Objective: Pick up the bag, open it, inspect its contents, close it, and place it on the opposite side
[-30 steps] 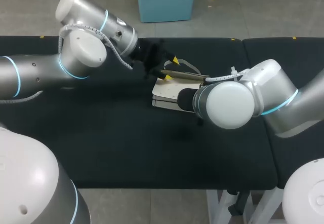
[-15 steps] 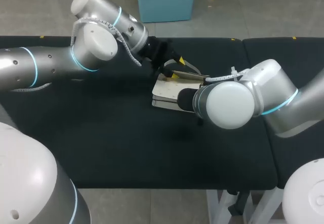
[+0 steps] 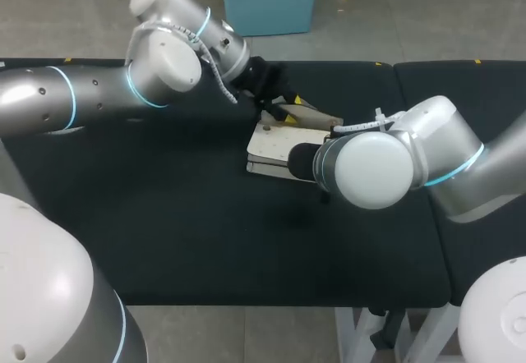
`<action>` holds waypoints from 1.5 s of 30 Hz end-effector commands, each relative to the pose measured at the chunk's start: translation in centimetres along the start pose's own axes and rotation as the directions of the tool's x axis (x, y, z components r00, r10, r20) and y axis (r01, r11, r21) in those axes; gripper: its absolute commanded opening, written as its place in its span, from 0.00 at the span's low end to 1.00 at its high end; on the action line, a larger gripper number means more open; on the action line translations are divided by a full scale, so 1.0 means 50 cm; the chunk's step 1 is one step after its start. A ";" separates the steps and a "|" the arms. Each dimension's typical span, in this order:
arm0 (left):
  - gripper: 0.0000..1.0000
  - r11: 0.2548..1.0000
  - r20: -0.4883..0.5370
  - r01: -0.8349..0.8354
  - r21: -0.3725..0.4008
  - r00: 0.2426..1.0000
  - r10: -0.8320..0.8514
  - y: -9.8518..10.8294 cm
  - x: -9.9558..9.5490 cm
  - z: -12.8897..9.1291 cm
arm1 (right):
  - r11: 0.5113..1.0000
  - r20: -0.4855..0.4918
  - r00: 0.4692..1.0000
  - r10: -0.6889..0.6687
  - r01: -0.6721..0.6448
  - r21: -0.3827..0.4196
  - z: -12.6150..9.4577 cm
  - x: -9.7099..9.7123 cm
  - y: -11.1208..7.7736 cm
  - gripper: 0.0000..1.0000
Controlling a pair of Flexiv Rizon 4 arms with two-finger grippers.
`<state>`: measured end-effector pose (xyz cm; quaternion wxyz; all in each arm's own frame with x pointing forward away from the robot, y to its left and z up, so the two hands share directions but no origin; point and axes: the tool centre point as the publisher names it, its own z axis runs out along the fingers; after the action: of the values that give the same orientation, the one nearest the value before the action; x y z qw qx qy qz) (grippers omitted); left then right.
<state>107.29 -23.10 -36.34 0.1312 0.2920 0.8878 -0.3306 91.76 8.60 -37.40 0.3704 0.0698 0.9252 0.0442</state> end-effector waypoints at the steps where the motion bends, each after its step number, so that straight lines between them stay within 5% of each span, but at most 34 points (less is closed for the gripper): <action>1: 0.38 1.000 -0.012 0.005 0.004 1.000 -0.005 0.009 -0.010 0.009 | 1.000 0.010 1.000 0.000 0.000 -0.014 0.003 0.006 -0.006 0.00; 4: 0.36 1.000 -0.013 0.012 0.003 1.000 -0.012 0.012 -0.012 0.010 | 1.000 0.010 1.000 0.000 0.000 -0.014 0.003 0.006 -0.006 0.00; 8: 0.00 1.000 -0.014 0.028 0.003 1.000 -0.028 0.017 -0.014 0.011 | 1.000 0.010 1.000 0.000 0.000 -0.014 0.003 0.006 -0.006 0.00; 24: 0.00 0.998 -0.034 0.056 0.042 0.998 -0.054 0.022 -0.012 0.004 | 1.000 0.012 1.000 -0.008 0.008 -0.011 -0.005 0.004 -0.002 0.00; 26: 0.00 0.998 -0.034 0.056 0.042 0.998 -0.054 0.022 -0.012 0.004 | 1.000 0.015 1.000 -0.008 0.008 -0.011 -0.009 0.001 -0.001 0.76; 27: 0.00 0.998 -0.034 0.056 0.042 0.998 -0.054 0.022 -0.012 0.004 | 1.000 0.019 1.000 -0.007 0.007 -0.010 -0.013 -0.001 -0.001 1.00; 45: 0.00 0.998 -0.034 0.056 0.042 0.998 -0.054 0.022 -0.012 0.004 | 0.998 -0.005 1.000 -0.010 0.009 -0.065 -0.134 -0.095 0.002 1.00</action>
<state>108.16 -22.73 -36.56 0.1020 0.2745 0.8913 -0.3462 90.47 8.60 -30.61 0.3829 0.0602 0.9196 0.0636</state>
